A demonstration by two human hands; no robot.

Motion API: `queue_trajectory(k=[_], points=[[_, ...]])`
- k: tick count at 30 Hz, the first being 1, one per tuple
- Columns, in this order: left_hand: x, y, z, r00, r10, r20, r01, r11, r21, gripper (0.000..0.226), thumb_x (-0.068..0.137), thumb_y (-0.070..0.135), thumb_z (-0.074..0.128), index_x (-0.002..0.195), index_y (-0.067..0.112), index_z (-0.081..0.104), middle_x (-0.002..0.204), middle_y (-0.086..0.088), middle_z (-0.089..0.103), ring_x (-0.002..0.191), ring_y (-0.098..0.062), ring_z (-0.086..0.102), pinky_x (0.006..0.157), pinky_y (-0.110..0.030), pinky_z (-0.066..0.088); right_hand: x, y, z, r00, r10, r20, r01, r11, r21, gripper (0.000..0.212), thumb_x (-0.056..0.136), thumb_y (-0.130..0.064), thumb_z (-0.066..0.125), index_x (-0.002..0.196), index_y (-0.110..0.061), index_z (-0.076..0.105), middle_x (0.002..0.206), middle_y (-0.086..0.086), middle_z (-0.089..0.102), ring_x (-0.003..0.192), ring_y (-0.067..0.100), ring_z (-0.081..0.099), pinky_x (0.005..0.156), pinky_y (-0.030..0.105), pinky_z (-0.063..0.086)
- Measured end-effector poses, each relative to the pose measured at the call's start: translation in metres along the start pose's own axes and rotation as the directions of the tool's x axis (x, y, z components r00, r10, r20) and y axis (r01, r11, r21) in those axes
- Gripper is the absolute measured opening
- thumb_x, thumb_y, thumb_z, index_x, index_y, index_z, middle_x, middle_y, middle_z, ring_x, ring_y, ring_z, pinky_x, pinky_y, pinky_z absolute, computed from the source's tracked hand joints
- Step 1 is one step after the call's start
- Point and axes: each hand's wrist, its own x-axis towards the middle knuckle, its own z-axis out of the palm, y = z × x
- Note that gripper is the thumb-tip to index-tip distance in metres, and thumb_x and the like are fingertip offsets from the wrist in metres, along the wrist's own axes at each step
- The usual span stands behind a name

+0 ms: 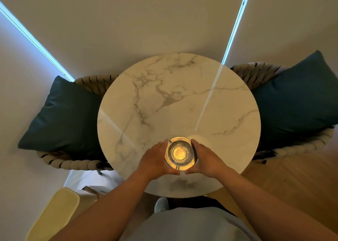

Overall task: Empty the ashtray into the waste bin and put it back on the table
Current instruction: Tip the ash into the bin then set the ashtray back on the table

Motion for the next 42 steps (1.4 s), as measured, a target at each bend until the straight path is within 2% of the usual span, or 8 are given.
queue_trajectory(k=[3, 6, 9, 16, 22, 26, 30, 42], points=[[0.017, 0.007, 0.002, 0.998, -0.059, -0.012, 0.059, 0.998, -0.001, 0.119, 0.043, 0.068, 0.081, 0.141, 0.034, 0.023, 0.134, 0.003, 0.055, 0.118, -0.019, 0.054, 0.094, -0.038, 0.048, 0.016, 0.006, -0.016, 1.000, -0.013, 0.014, 0.013, 1.000, -0.020, 0.118, 0.050, -0.049, 0.092, 0.145, -0.027, 0.027, 0.132, -0.002, 0.055, 0.114, 0.018, 0.056, 0.091, 0.041, 0.053], [0.032, 0.011, 0.001, 0.996, -0.081, -0.048, 0.078, 0.995, -0.054, 0.108, 0.040, 0.061, 0.086, 0.128, 0.044, 0.025, 0.128, 0.007, 0.058, 0.113, -0.018, 0.057, 0.090, -0.037, 0.050, 0.031, 0.010, -0.027, 0.999, -0.013, 0.030, 0.015, 0.999, -0.040, 0.123, 0.052, -0.047, 0.092, 0.150, -0.024, 0.021, 0.137, -0.001, 0.052, 0.119, 0.020, 0.055, 0.093, 0.038, 0.051], [0.046, 0.009, -0.002, 0.993, -0.099, -0.058, 0.095, 0.993, -0.062, 0.107, 0.041, 0.059, 0.088, 0.126, 0.044, 0.025, 0.127, 0.009, 0.059, 0.112, -0.017, 0.057, 0.090, -0.037, 0.050, 0.045, 0.010, -0.032, 0.999, 0.007, 0.034, -0.005, 0.999, -0.052, 0.128, 0.055, -0.047, 0.091, 0.154, -0.022, 0.014, 0.139, 0.002, 0.050, 0.122, 0.023, 0.053, 0.095, 0.039, 0.050], [0.093, -0.020, -0.008, 0.996, -0.088, -0.036, 0.084, 0.992, -0.098, 0.106, 0.045, 0.052, 0.089, 0.135, 0.031, 0.036, 0.128, 0.007, 0.059, 0.113, -0.019, 0.057, 0.091, -0.042, 0.049, 0.091, 0.007, -0.030, 0.997, 0.057, -0.042, -0.057, 0.998, -0.009, 0.103, 0.051, -0.039, 0.092, 0.135, -0.024, 0.035, 0.120, -0.003, 0.062, 0.105, 0.022, 0.060, 0.082, 0.043, 0.054], [0.136, -0.051, -0.014, 0.996, -0.084, -0.001, 0.083, 0.987, -0.140, 0.103, 0.048, 0.045, 0.090, 0.135, 0.030, 0.038, 0.127, 0.009, 0.060, 0.113, -0.018, 0.058, 0.092, -0.040, 0.050, 0.133, 0.006, -0.025, 0.992, 0.086, -0.088, -0.089, 0.995, -0.032, 0.093, 0.054, -0.039, 0.091, 0.130, -0.021, 0.041, 0.117, 0.003, 0.061, 0.107, 0.029, 0.056, 0.087, 0.046, 0.051], [0.162, -0.062, -0.015, 0.998, -0.056, -0.007, 0.056, 0.995, -0.087, 0.100, 0.049, 0.047, 0.091, 0.134, 0.025, 0.042, 0.126, 0.004, 0.060, 0.113, -0.022, 0.057, 0.093, -0.042, 0.048, 0.156, 0.009, -0.026, 0.986, 0.102, -0.133, -0.119, 0.984, -0.134, 0.105, 0.054, -0.042, 0.092, 0.141, -0.018, 0.037, 0.122, 0.007, 0.054, 0.112, 0.032, 0.047, 0.094, 0.045, 0.046], [0.182, -0.068, -0.012, 0.999, -0.038, -0.021, 0.038, 0.999, -0.003, 0.107, 0.049, 0.048, 0.092, 0.139, 0.019, 0.042, 0.128, -0.005, 0.053, 0.117, -0.027, 0.050, 0.096, -0.044, 0.045, 0.174, 0.016, -0.028, 0.982, 0.112, -0.151, -0.147, 0.958, -0.244, 0.106, 0.054, -0.052, 0.089, 0.140, -0.018, 0.038, 0.123, 0.008, 0.051, 0.112, 0.031, 0.043, 0.095, 0.041, 0.044], [0.203, -0.082, -0.003, 0.996, -0.051, -0.076, 0.057, 0.996, 0.072, 0.105, 0.047, 0.057, 0.087, 0.134, 0.020, 0.044, 0.120, -0.004, 0.050, 0.108, -0.026, 0.046, 0.089, -0.040, 0.046, 0.193, 0.022, -0.029, 0.980, 0.098, -0.173, -0.141, 0.956, -0.256, 0.117, 0.057, -0.051, 0.087, 0.150, -0.017, 0.025, 0.130, 0.010, 0.044, 0.116, 0.033, 0.039, 0.098, 0.041, 0.039]])
